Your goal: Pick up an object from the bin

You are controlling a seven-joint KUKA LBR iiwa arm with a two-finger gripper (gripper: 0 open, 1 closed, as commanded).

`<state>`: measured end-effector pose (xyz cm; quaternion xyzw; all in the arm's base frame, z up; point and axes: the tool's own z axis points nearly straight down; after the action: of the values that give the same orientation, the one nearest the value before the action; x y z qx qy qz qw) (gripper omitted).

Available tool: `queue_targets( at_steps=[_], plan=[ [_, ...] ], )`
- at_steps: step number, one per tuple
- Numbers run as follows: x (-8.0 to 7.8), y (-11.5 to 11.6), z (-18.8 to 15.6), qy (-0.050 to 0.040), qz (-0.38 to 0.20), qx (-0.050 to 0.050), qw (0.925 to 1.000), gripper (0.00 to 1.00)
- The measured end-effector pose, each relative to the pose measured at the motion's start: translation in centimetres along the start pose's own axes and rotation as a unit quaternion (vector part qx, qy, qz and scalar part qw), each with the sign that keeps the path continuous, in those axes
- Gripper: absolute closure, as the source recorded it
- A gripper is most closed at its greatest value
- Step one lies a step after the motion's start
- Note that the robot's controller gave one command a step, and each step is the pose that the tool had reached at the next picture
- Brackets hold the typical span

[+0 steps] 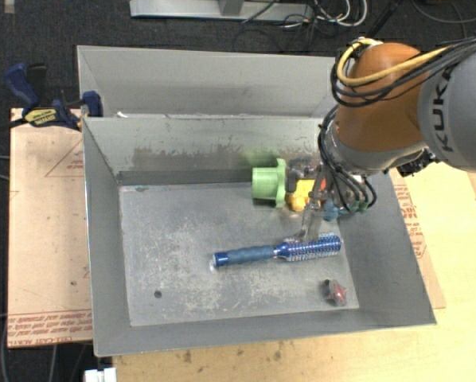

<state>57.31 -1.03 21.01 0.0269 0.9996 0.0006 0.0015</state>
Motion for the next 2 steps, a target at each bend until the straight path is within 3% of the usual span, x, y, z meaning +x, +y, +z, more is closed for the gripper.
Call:
queue_targets(
  at_steps=[1,2],
  plan=[
    [0.16,-0.04,13.12,0.0038,-0.183,-0.001,0.9831,0.00],
    [0.05,-0.06,12.92,0.0020,-0.182,-0.001,0.9832,1.00]
  ],
)
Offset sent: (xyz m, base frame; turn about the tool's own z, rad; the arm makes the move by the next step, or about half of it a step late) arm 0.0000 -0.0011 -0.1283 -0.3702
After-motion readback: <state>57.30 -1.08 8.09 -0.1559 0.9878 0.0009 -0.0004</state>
